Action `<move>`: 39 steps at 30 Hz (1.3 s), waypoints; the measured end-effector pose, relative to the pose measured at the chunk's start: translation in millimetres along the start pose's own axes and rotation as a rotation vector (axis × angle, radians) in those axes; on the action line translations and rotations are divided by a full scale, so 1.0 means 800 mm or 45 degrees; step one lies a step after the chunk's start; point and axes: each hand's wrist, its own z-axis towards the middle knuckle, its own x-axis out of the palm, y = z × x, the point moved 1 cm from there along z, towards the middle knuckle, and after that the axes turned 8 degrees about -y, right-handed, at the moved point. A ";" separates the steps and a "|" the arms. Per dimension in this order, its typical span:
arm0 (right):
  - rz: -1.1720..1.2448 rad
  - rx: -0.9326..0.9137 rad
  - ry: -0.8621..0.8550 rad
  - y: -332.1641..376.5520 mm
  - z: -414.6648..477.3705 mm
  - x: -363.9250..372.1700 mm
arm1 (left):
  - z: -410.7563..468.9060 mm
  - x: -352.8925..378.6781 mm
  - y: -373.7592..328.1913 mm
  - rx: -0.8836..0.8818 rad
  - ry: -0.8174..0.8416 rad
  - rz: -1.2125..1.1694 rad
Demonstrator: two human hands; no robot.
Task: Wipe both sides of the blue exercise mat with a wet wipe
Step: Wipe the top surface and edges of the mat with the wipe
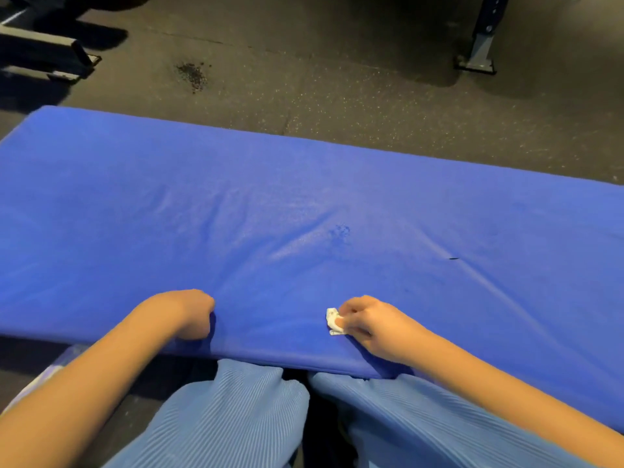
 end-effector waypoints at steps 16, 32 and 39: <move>0.116 0.133 -0.175 -0.004 0.041 0.034 | 0.092 0.048 -0.086 0.082 -0.773 -0.680; 0.066 0.011 -0.105 -0.031 0.103 0.038 | 0.100 0.051 -0.084 0.073 -0.781 -0.679; 0.043 0.069 -0.149 -0.026 0.125 0.052 | 0.099 0.050 -0.083 0.069 -0.760 -0.673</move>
